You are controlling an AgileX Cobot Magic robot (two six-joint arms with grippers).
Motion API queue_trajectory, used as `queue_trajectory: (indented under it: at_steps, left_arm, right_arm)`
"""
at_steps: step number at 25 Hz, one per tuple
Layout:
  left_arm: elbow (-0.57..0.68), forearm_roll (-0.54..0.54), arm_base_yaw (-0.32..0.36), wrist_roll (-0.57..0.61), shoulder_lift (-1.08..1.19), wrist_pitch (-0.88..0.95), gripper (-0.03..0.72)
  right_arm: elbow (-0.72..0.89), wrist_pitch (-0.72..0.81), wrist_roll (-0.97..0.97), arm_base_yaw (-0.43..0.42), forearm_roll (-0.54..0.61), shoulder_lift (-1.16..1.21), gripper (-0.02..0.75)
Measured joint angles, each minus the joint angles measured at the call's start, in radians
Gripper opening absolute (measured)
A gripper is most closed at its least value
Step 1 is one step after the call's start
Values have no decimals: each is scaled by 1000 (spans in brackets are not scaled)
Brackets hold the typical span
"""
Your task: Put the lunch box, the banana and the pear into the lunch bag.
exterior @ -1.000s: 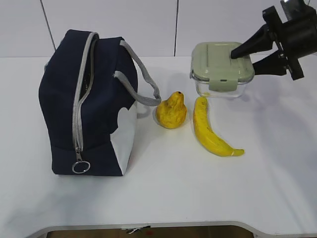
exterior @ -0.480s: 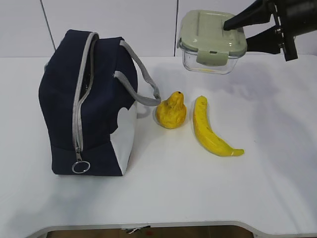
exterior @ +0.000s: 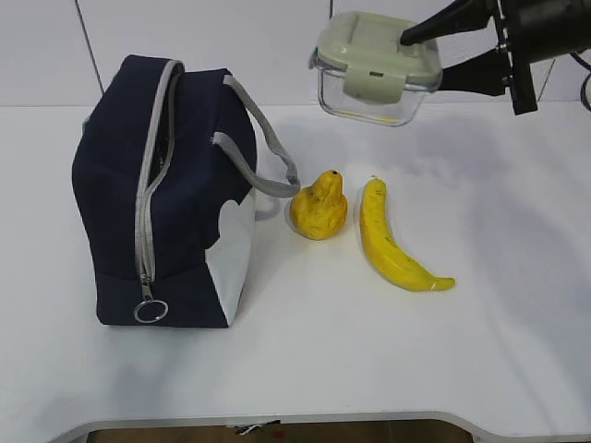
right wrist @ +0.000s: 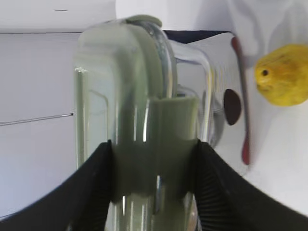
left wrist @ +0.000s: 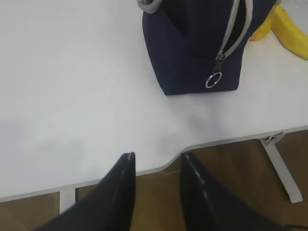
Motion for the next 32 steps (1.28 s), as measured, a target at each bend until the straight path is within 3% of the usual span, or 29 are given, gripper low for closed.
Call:
queue_trajectory:
  at_steps: [10, 19, 26, 32]
  left_arm:
    - [0, -33, 0, 0, 0, 1, 241]
    - [0, -127, 0, 0, 9, 1, 241]
    - [0, -177, 0, 0, 47, -29, 241]
    - [0, -292, 0, 0, 98, -72, 241]
  right_arm:
    - [0, 0, 71, 101, 52, 0, 386]
    - [0, 0, 114, 169, 128, 0, 386]
    - [0, 0, 119, 190, 164, 0, 386]
    - [0, 0, 119, 192, 164, 0, 386]
